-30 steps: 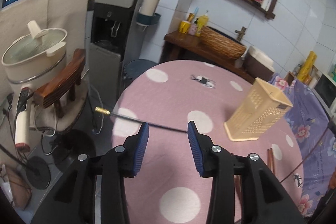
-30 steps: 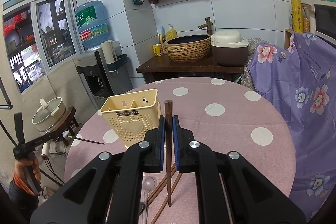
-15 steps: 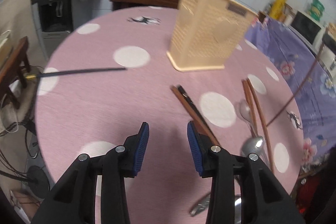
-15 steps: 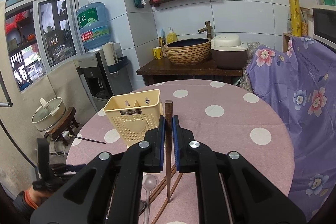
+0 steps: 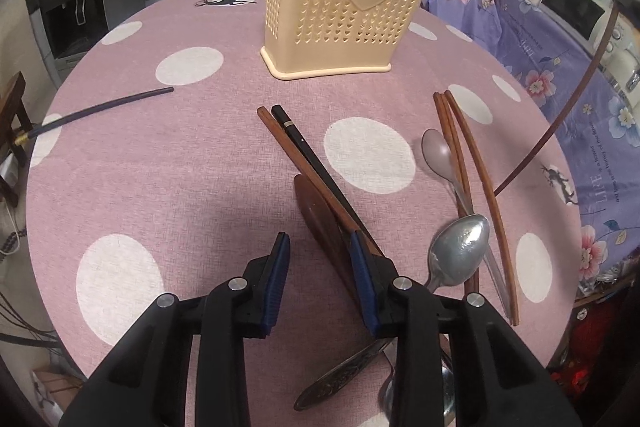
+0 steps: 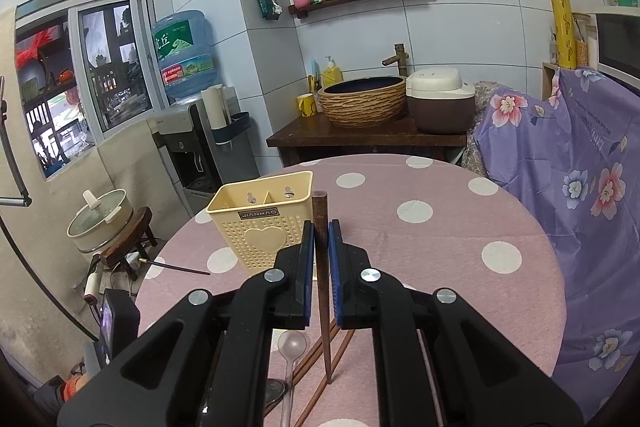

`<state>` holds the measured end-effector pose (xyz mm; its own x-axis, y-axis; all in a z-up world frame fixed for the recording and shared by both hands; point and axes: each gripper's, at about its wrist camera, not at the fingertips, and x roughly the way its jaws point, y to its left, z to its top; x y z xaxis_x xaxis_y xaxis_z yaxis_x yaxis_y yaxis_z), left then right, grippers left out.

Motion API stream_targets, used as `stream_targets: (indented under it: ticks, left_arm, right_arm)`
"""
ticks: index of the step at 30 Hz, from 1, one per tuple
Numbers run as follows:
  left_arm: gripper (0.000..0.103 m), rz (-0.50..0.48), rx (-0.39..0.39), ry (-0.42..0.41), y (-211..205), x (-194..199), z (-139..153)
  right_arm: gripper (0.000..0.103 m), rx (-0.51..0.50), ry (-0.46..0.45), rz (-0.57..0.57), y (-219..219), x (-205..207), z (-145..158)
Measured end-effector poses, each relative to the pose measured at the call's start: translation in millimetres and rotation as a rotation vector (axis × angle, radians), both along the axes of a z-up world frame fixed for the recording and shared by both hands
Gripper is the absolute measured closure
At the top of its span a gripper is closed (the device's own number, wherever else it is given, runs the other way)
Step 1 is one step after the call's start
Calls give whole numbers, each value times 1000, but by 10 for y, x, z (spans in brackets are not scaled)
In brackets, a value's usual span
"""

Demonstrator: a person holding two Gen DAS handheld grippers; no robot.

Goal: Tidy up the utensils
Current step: 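Grasp a wooden-handled spoon with the left tool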

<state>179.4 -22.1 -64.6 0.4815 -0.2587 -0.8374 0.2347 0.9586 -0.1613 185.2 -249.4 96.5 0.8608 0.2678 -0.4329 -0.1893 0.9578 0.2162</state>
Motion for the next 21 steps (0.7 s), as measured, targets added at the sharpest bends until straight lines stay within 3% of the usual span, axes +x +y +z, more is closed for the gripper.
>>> stream_targets:
  ticks: [4, 15, 21]
  left_arm:
    - [79, -1, 58, -14, -93, 81, -13]
    - [87, 41, 17, 6, -46, 289, -10]
    - [87, 63, -25, -75, 61, 253, 237]
  right_arm:
    - [95, 8, 2, -1, 12, -13, 3]
    - [95, -17, -14, -17, 81, -55, -6]
    - [95, -14, -13, -22, 66, -49, -9]
